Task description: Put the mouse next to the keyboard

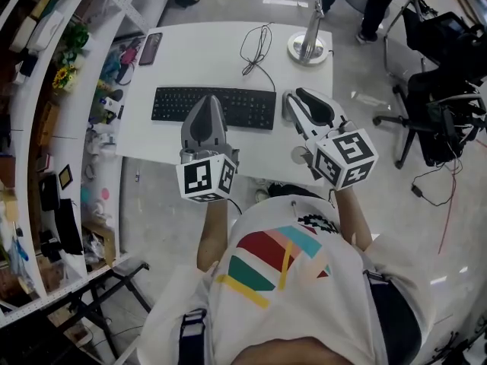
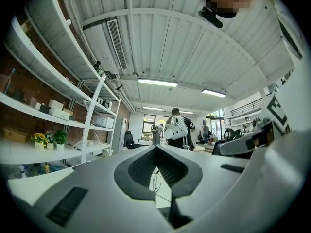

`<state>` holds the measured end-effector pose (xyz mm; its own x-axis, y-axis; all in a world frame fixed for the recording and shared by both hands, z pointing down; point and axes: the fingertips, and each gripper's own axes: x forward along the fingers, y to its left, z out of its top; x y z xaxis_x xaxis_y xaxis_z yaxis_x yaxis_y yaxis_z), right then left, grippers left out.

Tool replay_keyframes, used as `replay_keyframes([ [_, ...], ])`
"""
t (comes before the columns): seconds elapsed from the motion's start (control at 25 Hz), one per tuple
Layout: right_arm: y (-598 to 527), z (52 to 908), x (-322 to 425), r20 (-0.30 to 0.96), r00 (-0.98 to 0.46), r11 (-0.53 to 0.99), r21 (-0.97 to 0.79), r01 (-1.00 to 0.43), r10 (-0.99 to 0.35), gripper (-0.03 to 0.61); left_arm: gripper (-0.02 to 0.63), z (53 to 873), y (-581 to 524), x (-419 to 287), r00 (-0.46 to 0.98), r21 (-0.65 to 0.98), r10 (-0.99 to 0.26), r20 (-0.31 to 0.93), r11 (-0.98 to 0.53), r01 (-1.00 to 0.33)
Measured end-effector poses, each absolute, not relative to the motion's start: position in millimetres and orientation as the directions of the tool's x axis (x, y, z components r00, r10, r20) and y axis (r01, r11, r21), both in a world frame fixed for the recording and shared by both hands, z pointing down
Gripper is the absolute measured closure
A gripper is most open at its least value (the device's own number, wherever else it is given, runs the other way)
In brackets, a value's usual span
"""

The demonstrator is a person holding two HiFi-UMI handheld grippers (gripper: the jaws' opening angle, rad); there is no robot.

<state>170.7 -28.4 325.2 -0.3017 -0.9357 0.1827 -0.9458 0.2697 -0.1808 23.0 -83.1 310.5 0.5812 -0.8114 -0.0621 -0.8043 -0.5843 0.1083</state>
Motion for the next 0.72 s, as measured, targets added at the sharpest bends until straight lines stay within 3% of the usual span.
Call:
replay_keyframes([
  [0.72,-21.2,338.9,190.2,0.219,-0.26,0.235,-0.133,-0.963,-0.94,0.483,0.569,308.7,-81.6,43.3,0.608,0.121,-0.791,-0.07,-0.611,-0.782],
])
